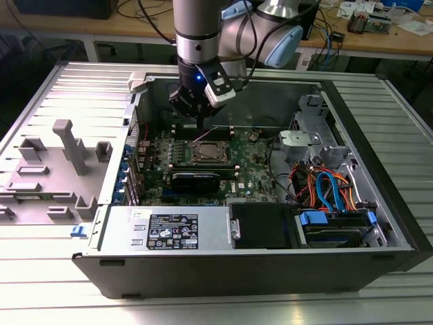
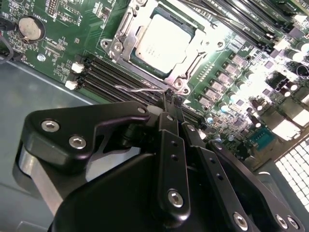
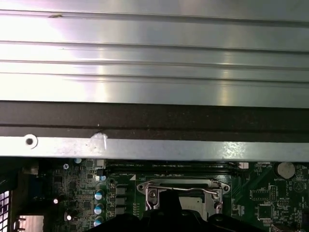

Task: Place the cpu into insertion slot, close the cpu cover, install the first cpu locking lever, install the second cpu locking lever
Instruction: 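Install the first cpu locking lever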

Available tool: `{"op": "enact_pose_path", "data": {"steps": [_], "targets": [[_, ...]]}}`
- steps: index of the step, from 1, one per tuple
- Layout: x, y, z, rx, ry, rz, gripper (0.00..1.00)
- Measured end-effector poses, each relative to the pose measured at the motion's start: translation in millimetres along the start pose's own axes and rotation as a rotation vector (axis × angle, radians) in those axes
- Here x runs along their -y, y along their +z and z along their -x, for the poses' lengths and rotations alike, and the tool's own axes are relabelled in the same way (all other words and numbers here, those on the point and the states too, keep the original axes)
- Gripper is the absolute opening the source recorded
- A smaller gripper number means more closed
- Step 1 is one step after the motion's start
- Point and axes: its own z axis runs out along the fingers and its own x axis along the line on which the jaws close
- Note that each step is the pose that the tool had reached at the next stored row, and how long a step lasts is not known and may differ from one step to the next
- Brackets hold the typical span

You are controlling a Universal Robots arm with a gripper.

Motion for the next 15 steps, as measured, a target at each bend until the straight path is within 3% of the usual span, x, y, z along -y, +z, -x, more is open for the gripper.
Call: {"op": "enact_pose_path", "data": {"steps": [15], "targets": [[-0.2, 3.6, 3.3, -0.0001, 0.000, -0.0001, 0.11]]}}
